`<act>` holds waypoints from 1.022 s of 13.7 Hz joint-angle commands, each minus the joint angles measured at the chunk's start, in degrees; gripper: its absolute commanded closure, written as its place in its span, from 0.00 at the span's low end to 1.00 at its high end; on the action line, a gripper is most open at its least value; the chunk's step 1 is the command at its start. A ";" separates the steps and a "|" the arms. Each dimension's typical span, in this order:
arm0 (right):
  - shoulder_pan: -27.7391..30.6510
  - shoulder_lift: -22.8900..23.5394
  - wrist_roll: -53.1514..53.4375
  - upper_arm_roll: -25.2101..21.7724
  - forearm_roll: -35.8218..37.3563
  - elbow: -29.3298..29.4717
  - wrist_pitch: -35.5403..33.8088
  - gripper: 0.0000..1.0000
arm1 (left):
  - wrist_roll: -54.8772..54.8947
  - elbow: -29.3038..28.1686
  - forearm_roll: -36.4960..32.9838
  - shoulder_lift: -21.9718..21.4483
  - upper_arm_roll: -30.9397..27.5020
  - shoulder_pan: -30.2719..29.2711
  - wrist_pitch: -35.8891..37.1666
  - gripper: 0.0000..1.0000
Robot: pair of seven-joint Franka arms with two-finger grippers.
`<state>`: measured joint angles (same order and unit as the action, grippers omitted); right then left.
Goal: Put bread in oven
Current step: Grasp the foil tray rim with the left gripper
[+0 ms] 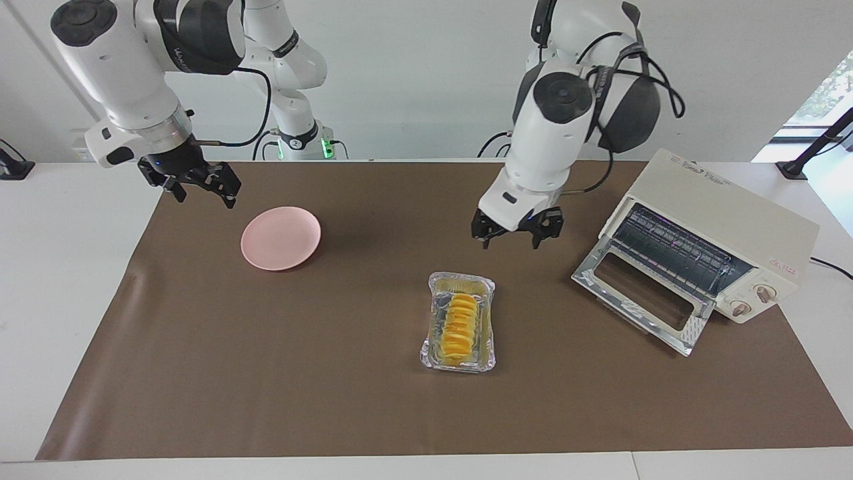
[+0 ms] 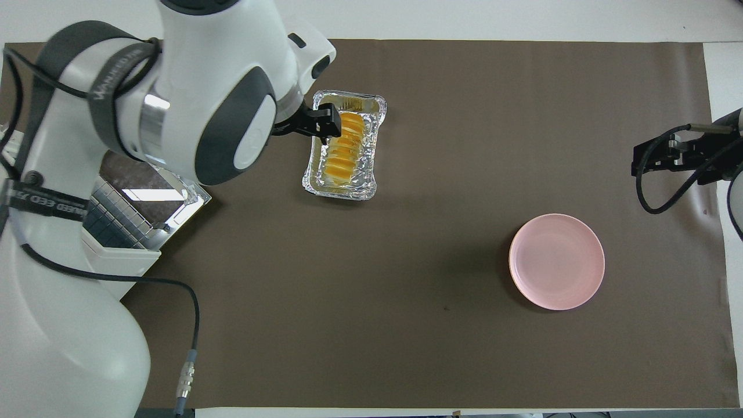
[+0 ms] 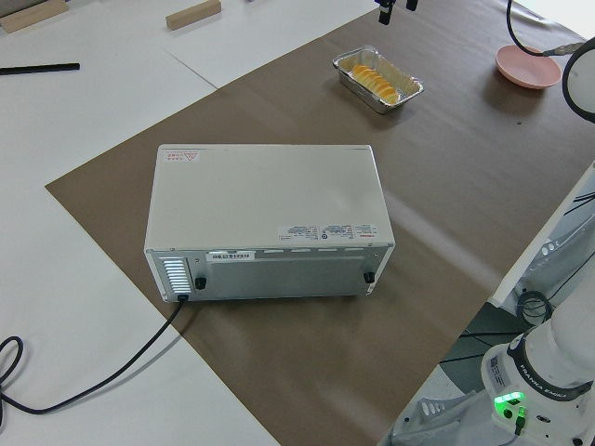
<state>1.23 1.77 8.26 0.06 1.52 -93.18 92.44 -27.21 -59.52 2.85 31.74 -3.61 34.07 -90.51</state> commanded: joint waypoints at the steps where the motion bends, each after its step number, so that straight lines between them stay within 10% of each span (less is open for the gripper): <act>1: 0.53 -0.89 -4.55 0.73 0.95 -1.30 1.25 0.00 | -4.61 -0.49 0.05 2.36 -1.75 4.43 -4.75 0.00; 14: 0.53 -1.07 -8.09 0.82 0.59 -1.30 -0.77 0.00 | -6.10 -11.93 -2.76 11.06 -1.75 9.18 -28.41 0.00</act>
<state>1.14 1.77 1.28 0.32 1.52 -93.27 92.00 -32.24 -71.09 1.67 41.86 -4.54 41.95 -117.13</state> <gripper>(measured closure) 0.000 0.000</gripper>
